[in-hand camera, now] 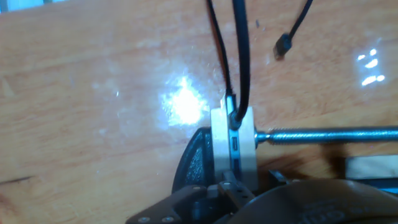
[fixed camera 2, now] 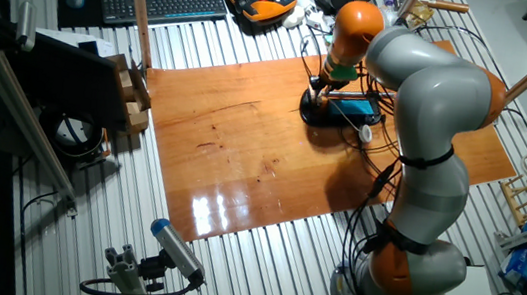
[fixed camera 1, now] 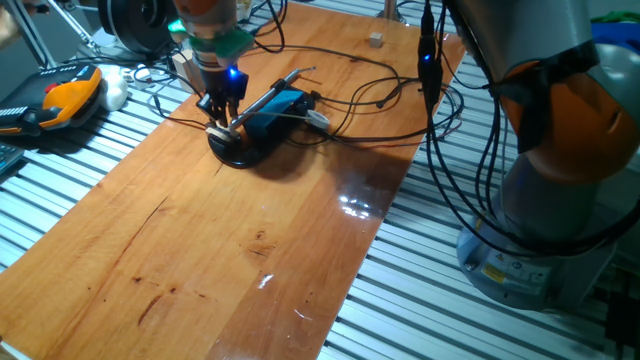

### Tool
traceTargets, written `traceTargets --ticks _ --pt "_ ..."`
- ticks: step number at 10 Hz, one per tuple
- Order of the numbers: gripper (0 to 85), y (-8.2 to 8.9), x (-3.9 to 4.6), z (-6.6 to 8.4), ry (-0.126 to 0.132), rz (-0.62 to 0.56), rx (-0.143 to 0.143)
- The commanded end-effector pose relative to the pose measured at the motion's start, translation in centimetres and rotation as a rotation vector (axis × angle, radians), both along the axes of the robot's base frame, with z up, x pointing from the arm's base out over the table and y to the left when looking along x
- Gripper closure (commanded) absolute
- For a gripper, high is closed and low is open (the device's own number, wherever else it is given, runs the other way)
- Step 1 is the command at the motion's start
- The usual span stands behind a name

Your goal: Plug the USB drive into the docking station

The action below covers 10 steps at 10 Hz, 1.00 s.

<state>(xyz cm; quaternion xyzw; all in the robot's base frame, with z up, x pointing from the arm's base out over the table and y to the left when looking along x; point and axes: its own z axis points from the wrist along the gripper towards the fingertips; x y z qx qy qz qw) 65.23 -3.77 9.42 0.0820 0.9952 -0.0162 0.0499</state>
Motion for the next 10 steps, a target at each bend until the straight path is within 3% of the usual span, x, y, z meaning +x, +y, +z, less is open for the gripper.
traceTargets --ticks 1,3,4,5,6,10 --pt "51.0 -0.2 0.23 0.3 0.0 -0.002 0.01" --pt "51.0 -1.2 0.7 1.1 0.008 0.013 0.018" --pt "68.0 -1.6 0.74 1.4 0.007 0.022 0.022" --pt "68.0 -2.1 0.76 1.8 0.011 0.036 0.036" --pt "85.0 -2.6 0.82 2.3 0.018 0.057 0.04" --pt "85.0 -4.7 0.16 3.7 0.011 0.146 0.024"
